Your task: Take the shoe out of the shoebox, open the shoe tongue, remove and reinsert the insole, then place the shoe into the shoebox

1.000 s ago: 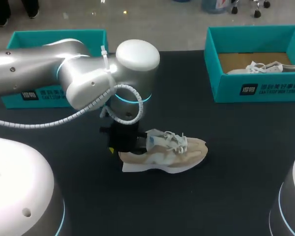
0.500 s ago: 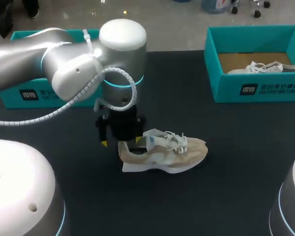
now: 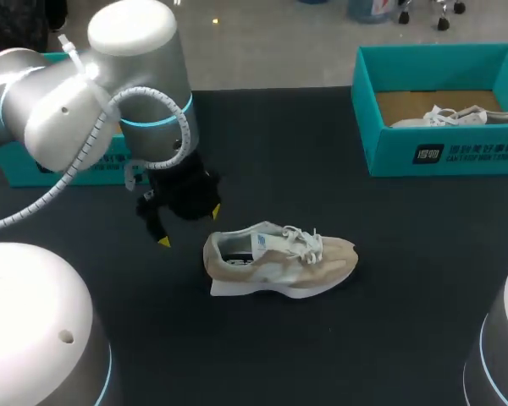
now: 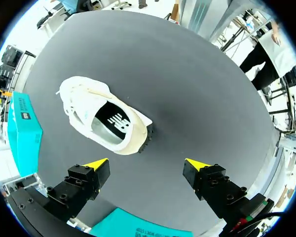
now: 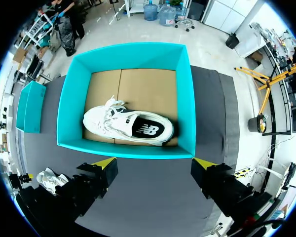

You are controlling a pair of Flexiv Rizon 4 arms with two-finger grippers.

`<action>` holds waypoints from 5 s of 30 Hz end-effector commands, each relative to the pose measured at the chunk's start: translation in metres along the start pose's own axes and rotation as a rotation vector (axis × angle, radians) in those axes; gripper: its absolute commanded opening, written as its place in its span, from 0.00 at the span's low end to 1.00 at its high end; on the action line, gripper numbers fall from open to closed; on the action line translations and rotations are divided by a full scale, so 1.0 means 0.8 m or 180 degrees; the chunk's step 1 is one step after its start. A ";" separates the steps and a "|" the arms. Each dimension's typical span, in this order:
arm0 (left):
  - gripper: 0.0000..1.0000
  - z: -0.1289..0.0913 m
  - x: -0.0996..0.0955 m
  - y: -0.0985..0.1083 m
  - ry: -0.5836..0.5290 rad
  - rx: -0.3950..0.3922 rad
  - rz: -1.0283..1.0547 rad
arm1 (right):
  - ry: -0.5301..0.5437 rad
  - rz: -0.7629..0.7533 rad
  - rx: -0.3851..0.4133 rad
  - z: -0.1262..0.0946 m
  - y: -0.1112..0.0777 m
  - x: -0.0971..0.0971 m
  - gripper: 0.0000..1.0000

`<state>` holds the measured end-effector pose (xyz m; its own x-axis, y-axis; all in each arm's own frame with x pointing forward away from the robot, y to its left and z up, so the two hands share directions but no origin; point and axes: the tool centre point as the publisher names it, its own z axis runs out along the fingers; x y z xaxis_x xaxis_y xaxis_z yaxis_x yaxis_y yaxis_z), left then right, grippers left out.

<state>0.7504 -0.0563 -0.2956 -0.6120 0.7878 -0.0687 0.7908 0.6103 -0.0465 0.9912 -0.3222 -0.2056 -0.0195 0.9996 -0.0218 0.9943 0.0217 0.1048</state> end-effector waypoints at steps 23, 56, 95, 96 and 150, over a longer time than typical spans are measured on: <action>1.00 0.022 0.035 0.014 -0.1110 0.1000 -0.1722 | -0.0002 0.0000 0.0006 0.000 0.001 0.000 1.00; 1.00 0.085 0.034 0.019 -0.1422 0.2497 -0.2543 | -0.0002 0.0000 0.0006 0.000 0.001 0.000 1.00; 1.00 0.127 -0.008 -0.014 -0.1381 0.2608 -0.2786 | -0.0002 0.0000 0.0006 0.000 0.001 0.000 1.00; 1.00 0.128 -0.010 -0.016 -0.1367 0.2624 -0.2791 | -0.0002 0.0000 0.0006 0.000 0.001 0.000 1.00; 0.00 0.168 -0.045 -0.041 -0.1225 0.2632 -0.2759 | -0.0062 0.0038 -0.0015 -0.006 0.006 0.003 1.00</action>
<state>0.7468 -0.1151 -0.4231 -0.9998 -0.0032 0.0193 -0.0177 0.5668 -0.8237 0.9921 -0.3224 -0.2050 -0.0178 0.9996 -0.0227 0.9940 0.0201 0.1077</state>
